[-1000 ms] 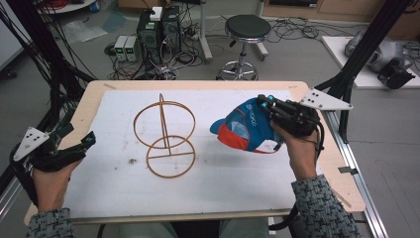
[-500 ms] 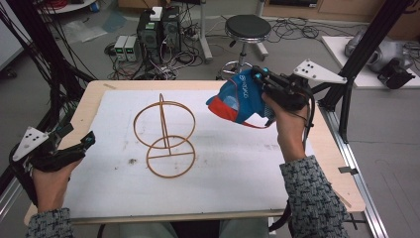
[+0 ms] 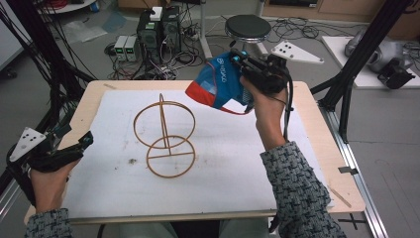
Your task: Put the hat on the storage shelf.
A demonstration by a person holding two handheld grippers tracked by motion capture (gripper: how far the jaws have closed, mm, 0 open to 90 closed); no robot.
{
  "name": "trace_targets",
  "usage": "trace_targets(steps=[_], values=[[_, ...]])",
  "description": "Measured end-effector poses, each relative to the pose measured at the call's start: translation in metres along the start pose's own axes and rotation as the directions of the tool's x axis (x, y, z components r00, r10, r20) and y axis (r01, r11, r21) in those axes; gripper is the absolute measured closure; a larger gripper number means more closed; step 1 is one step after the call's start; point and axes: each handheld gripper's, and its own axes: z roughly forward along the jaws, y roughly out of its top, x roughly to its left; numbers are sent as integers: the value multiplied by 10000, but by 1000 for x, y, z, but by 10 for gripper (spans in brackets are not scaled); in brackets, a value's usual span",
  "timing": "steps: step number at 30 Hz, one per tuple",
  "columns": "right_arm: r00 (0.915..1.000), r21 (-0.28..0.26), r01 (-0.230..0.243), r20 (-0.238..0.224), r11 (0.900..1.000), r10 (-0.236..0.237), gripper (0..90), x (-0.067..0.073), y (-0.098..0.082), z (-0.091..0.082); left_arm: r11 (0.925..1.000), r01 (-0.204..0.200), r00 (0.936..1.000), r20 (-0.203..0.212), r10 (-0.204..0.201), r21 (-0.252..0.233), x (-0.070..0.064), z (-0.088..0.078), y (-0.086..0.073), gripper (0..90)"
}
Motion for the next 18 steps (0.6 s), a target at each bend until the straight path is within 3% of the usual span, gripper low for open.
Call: trace_targets(steps=[8, 18], values=[[9992, -160, -37, -398, 9999, 31, 897, 18, 5, 22, 9999, 32, 10000, -43, -33, -105, 2, -3, 1, 179], [9938, -51, 3, -1114, 10000, -9, 897, 40, 4, 34, 9999, 37, 10000, -17, -37, -143, 2, -3, 2, 179]])
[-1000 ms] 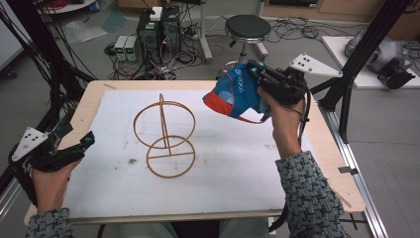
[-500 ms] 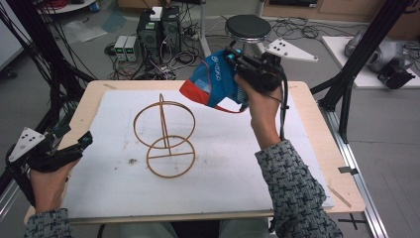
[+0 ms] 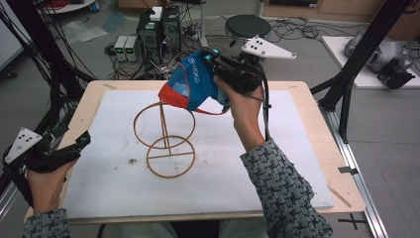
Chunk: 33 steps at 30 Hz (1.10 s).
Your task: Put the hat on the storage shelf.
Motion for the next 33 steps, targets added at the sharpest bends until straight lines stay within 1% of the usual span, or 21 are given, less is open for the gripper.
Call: trace_targets(steps=[3, 6, 14, 17, 22, 24, 26, 30, 33], values=[[9997, -50, -94, -227, 9999, 93, 897, 6, 0, 2, 10000, 11, 10000, -8, -11, 3, 0, 0, 0, 179], [9997, -122, -14, -236, 9999, 11, 897, 8, 1, 3, 10000, 20, 10000, -2, -20, 2, 0, 0, 0, 179], [9999, -339, 21, 153, 9994, -16, 897, 6, 13, 7, 10000, 13, 10000, 41, -13, -4, 0, 0, 0, 179], [9999, -489, 1, 113, 9988, 5, 897, 6, 16, 7, 10000, 13, 10000, 37, -13, -6, 0, 0, 0, 179], [9996, -420, 130, -248, 9990, -140, 897, 17, 16, 9, 10000, 23, 10000, 31, -23, -14, 0, 0, 0, 179], [9990, -369, 100, -421, 9993, -115, 897, 22, 15, 10, 10000, 30, 10000, 32, -30, -38, 0, -1, 1, 179], [9979, -283, 119, -630, 9995, -136, 897, 28, 12, 11, 10000, 30, 10000, 22, -30, -58, 1, -1, 1, 179], [9944, 67, 161, -1044, 9998, -153, 897, 38, 0, 11, 10000, 60, 10000, -9, -61, -53, 2, -2, 0, 179], [9900, 222, 153, -1405, 9996, -121, 897, 43, -9, 9, 10000, 40, 10000, -5, -40, -61, 2, -2, 1, 179]])
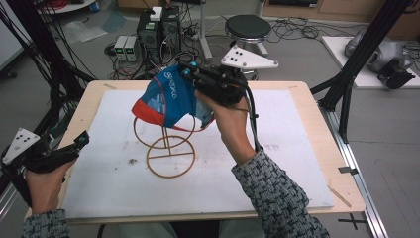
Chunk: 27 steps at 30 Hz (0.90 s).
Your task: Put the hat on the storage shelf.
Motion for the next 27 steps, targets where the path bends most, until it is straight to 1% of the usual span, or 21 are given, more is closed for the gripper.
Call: trace_targets(steps=[2, 6, 11, 13, 20, 27], values=[[9998, 126, -38, -175, 9999, 40, 897, 4, -6, -1, 10000, 11, 10000, 9, -11, 27, 0, 0, 0, 179], [9993, 393, 12, -375, 9992, 2, 897, 10, -16, 1, 10000, -1, 10000, 24, 1, 54, -1, 1, -1, 179], [9978, 609, 1, -667, 9981, 39, 897, 17, -24, 5, 10000, 1, 10000, 18, -1, 68, 0, 1, -1, 179], [9969, 682, 17, -783, 9977, 36, 897, 21, -25, 7, 10000, 10, 10000, 14, -10, 61, 0, 1, -1, 179], [9926, 668, -156, -1191, 9976, 235, 897, 32, -25, 11, 10000, 54, 10000, 16, -54, 38, 0, 1, -1, 179], [9884, 772, -249, -1472, 9967, 361, 896, 41, -28, 18, 10000, 36, 10000, 36, -36, 49, 0, 1, -1, 179]])
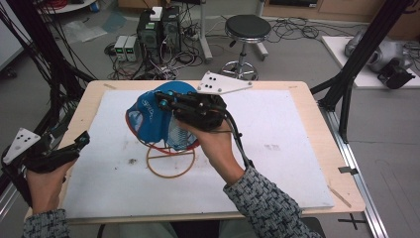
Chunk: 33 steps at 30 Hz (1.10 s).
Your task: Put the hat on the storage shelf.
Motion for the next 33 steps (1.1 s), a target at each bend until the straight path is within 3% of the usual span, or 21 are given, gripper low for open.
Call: trace_targets(steps=[12, 18, 23, 33], values=[[9996, 526, -40, -265, 9986, 54, 896, 8, -13, 26, 10000, 54, 10000, 3, -54, -55, 1, -1, 0, 179], [9996, 785, 213, 149, 9967, -225, 896, 2, -17, 35, 10000, 60, 10000, 18, -60, -54, 1, -1, 0, 179], [9985, 952, 55, 529, 9954, -105, 894, -7, -21, 40, 10000, 51, 10000, 17, -51, -62, 1, -1, 1, 179], [9949, 1199, 60, 994, 9928, -180, 890, -11, -26, 52, 10000, 12, 10000, 91, -12, -5, 0, 0, 0, 179]])
